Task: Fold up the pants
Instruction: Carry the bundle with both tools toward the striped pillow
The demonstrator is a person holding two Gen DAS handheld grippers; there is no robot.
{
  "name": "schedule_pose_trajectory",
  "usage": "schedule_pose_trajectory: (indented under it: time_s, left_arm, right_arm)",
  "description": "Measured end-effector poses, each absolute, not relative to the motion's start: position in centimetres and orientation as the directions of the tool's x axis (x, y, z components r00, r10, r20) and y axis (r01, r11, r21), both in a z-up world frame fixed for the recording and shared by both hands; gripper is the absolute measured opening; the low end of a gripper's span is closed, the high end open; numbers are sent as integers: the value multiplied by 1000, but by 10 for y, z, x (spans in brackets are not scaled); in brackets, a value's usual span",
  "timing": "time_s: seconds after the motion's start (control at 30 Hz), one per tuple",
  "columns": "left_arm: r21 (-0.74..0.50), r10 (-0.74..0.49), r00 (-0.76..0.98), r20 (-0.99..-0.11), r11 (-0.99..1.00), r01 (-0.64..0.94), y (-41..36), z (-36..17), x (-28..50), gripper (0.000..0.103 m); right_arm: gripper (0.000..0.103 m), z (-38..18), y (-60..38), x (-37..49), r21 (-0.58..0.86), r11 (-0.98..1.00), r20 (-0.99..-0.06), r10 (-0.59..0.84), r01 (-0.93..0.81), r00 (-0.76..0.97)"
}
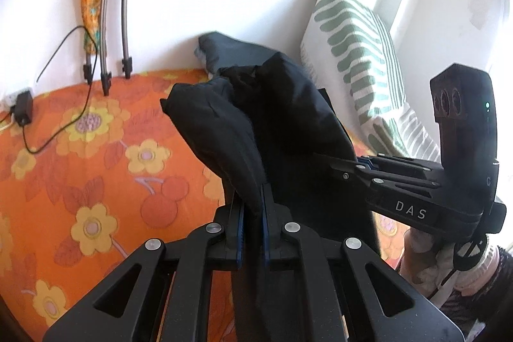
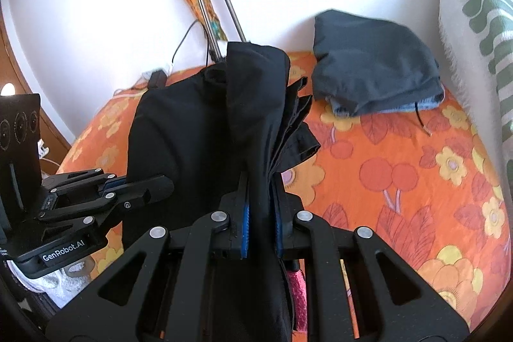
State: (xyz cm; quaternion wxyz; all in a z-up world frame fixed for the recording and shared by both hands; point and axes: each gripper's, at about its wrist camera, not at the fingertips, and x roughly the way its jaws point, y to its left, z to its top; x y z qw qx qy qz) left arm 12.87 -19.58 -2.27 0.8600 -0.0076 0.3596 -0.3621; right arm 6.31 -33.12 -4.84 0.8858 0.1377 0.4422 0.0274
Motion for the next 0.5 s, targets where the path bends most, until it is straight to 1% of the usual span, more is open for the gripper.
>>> schedule_pose_trajectory:
  time_s: [0.3, 0.37, 0.5]
  left_arm:
    - [-294, -678, 492, -546, 705, 646, -217, 11, 145, 7]
    - [-272, -681, 498, -537, 699, 662, -225, 20, 148, 7]
    - [-239, -692, 505, -516, 683, 690, -240, 36, 151, 7]
  right_arm:
    - [12, -19, -352, 66, 295, 949, -724, 146, 111, 674]
    - [12, -14, -360, 66, 320, 939, -712, 151, 125, 686]
    - [12, 7, -371, 70, 294, 947, -683, 111, 133, 722]
